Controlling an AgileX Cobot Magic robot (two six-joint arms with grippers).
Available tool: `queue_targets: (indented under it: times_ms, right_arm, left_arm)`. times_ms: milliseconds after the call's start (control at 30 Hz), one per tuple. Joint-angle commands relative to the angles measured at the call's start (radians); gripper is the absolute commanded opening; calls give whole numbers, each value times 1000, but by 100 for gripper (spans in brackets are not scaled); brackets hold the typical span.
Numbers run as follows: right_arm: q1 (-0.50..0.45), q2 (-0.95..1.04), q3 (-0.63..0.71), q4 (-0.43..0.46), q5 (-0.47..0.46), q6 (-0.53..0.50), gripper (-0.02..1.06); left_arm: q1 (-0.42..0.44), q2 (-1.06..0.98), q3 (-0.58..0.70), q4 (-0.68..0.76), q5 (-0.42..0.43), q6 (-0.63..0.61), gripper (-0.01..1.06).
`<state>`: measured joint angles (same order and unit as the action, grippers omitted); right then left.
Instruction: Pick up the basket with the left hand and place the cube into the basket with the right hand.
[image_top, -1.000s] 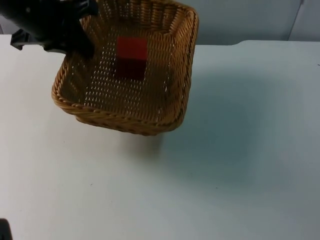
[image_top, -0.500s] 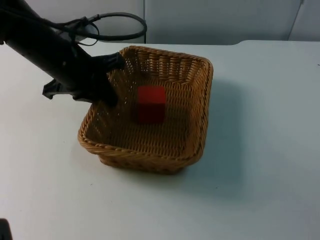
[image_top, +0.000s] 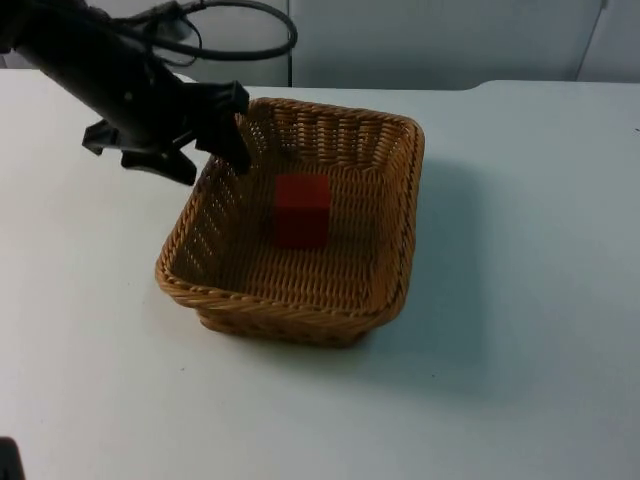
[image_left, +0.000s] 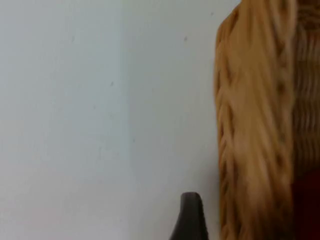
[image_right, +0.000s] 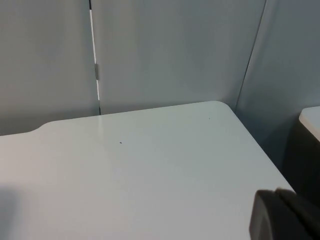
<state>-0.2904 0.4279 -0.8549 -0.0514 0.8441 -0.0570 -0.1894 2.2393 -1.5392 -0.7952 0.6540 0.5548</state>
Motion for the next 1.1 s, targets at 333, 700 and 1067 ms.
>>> queue_targets:
  times_ms: [333,700,1067]
  right_arm:
    - [-3,-3,4,2,-17,-11,1]
    - [59,-3,4,4,6,-26,1]
    - [247,-3,4,4,48,-22,1]
  left_arm:
    - [-3,-38,-469,347,290,-267,-1]
    - [-40,-364,-609,578,567,-273,0]
    - [-164,-923,-387,828,567,-454,0]
